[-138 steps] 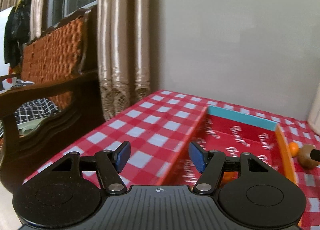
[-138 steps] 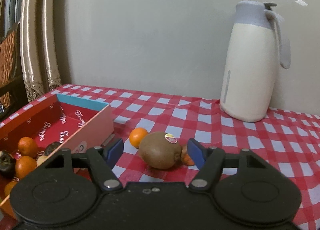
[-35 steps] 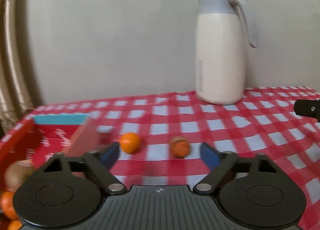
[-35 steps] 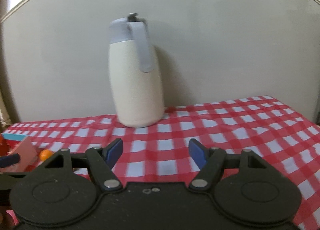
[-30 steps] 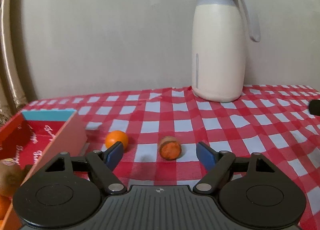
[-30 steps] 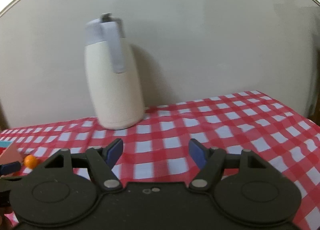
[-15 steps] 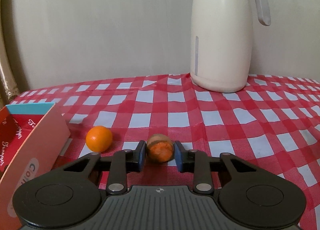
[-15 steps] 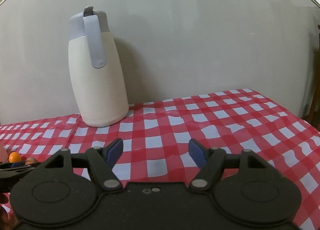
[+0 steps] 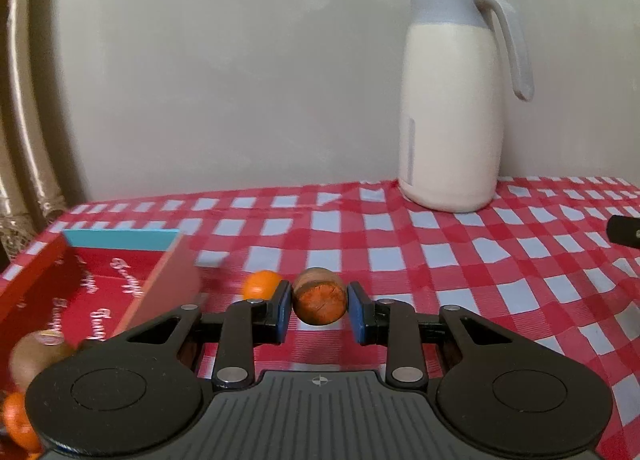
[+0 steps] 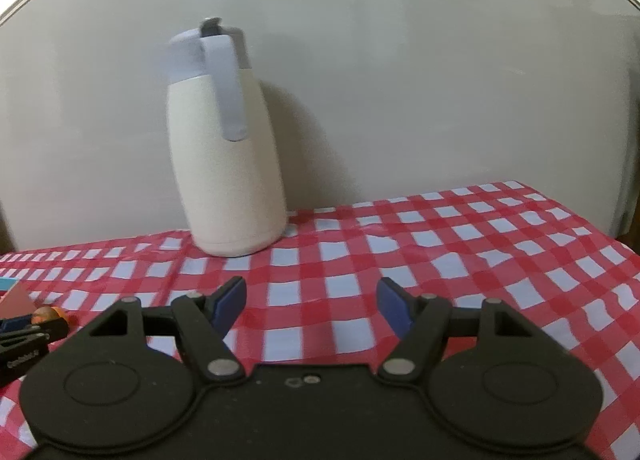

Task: Organize fruits
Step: 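Carry the cut fruit with the left gripper into the red box and release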

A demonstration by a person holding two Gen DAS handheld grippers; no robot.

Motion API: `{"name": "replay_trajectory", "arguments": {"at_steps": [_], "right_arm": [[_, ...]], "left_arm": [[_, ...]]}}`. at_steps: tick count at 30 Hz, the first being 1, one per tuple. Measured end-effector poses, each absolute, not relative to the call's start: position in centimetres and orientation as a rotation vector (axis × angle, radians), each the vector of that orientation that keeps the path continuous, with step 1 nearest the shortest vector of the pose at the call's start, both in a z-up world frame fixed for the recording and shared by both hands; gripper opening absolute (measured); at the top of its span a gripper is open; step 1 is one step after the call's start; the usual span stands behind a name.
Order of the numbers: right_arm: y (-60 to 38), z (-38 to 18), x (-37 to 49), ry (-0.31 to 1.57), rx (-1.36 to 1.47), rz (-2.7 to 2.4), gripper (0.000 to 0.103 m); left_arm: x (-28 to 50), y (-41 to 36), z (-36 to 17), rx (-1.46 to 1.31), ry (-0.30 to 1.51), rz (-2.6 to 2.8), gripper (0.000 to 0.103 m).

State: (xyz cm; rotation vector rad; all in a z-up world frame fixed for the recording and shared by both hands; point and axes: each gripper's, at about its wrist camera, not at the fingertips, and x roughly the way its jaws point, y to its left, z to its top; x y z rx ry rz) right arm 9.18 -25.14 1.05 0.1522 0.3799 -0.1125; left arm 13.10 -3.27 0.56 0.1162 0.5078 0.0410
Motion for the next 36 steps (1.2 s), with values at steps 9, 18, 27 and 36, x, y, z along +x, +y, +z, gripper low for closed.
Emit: {"name": "replay_trajectory", "arguments": {"at_steps": [9, 18, 27, 36], "right_arm": [[-21.3, 1.9, 8.9, 0.377, 0.131, -0.053, 0.072], [-15.5, 2.5, 8.9, 0.370, 0.105, 0.040, 0.072], [-11.2, 2.4, 8.8, 0.375, 0.071, 0.098, 0.071], [-9.4, 2.3, 9.0, 0.375, 0.073, 0.129, 0.072]], "left_arm": [[10.5, 2.0, 2.8, 0.097, 0.470, 0.110, 0.030], [8.6, 8.2, 3.3, 0.065, 0.466, 0.205, 0.030], [7.3, 12.1, 3.6, 0.033, 0.453, 0.260, 0.030], [6.4, 14.1, 3.7, 0.030, 0.450, 0.297, 0.030]]}}
